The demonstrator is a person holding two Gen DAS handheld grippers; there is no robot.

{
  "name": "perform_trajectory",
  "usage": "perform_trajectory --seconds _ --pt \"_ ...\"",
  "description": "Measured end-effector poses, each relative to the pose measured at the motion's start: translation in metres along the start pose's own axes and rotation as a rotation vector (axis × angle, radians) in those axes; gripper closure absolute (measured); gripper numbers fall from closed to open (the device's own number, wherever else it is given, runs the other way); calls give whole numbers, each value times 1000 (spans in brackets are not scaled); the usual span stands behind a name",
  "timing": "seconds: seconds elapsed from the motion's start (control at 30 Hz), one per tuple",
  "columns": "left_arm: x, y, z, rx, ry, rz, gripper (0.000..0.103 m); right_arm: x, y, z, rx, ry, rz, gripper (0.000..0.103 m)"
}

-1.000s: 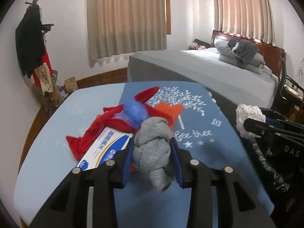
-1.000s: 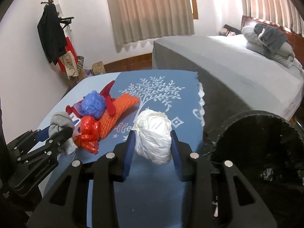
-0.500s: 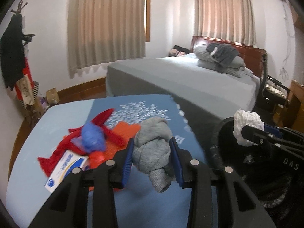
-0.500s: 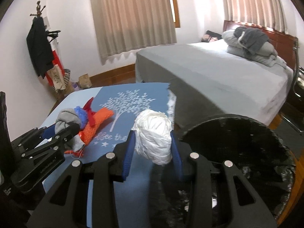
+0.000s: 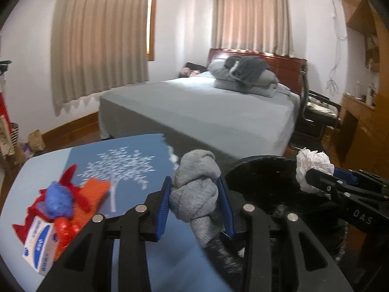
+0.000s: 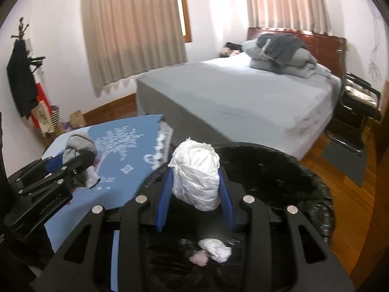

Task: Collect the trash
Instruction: 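Carry tissue ball and grey sock over the black bin and open both tools, then grasp the white-and-blue alcohol pads box with the left tool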

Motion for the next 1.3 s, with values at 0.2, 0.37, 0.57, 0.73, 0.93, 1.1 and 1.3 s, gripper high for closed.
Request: perform_trajectory --seconds 0.2,0.37,0.57,0.73,0.93,1.1,1.3 --pt "-13 -37 -5 -45 5 70 66 6 -30 9 -49 -7 55 67" --pt "-26 -62 -9 -73 25 141 65 9 -52 13 -76 -7 97 63" --pt "-33 -75 -8 -89 32 187 44 13 -68 19 -115 -17 139 40" --pt "-26 -55 -7 -68 17 137 30 16 -68 20 -129 -42 159 11" --pt "-16 -19 1 -25 9 45 19 11 -49 15 -112 -41 126 8" --pt "-5 17 10 17 10 -38 17 3 -16 8 -68 -33 74 7" --pt "15 69 30 79 5 -160 17 -11 30 -2 -11 -27 -3 7"
Point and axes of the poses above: each gripper's, at about its wrist camera, not at the fingertips, and x roughly against the way its jaws point, y to its left, z to its underside, the point moved 1 cm from there along -x, roughly the way its jaws point, and after that the axes turned 12 degrees about y, right-handed, at the moved point
